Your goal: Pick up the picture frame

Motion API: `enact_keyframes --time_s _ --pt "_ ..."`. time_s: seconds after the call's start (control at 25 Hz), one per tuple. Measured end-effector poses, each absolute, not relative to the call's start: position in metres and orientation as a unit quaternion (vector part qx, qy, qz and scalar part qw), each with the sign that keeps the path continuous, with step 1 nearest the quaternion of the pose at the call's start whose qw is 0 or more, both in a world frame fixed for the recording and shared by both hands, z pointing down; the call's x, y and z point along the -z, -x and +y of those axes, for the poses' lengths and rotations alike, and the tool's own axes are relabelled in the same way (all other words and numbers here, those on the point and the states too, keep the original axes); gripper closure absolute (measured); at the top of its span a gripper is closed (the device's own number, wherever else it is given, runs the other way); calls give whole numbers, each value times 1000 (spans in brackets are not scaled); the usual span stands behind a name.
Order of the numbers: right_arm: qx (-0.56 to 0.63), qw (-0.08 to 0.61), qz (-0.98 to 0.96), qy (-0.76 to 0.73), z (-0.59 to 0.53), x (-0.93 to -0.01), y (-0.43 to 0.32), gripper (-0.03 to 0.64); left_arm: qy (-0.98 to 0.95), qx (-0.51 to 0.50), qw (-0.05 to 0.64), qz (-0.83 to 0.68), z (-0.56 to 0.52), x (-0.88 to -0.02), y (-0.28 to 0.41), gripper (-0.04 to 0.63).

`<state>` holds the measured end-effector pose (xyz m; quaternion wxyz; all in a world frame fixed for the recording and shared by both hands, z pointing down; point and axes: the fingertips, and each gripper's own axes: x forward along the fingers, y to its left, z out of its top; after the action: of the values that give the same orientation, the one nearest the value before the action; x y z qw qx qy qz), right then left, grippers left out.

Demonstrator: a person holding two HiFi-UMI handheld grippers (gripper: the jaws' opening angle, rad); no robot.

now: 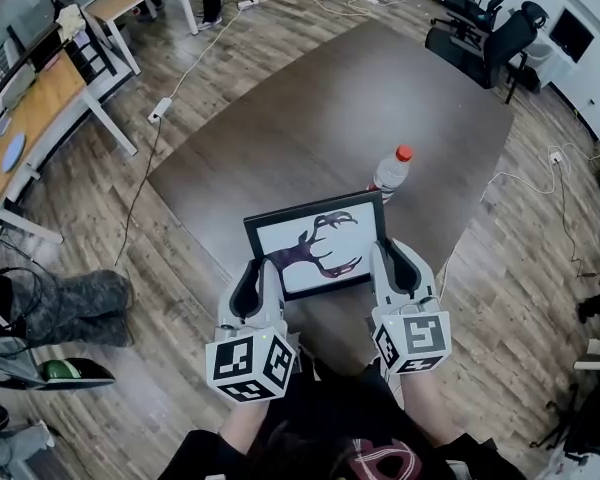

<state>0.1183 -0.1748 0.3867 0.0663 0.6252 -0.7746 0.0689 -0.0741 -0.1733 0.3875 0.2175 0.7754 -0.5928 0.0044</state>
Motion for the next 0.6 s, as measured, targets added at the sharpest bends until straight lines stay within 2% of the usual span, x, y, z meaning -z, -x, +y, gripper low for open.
enact_keyframes --time_s 0.6 --pt "-35 37 -769 -637 -165 -351 -122 546 -812 15 158 -561 -171 -352 69 520"
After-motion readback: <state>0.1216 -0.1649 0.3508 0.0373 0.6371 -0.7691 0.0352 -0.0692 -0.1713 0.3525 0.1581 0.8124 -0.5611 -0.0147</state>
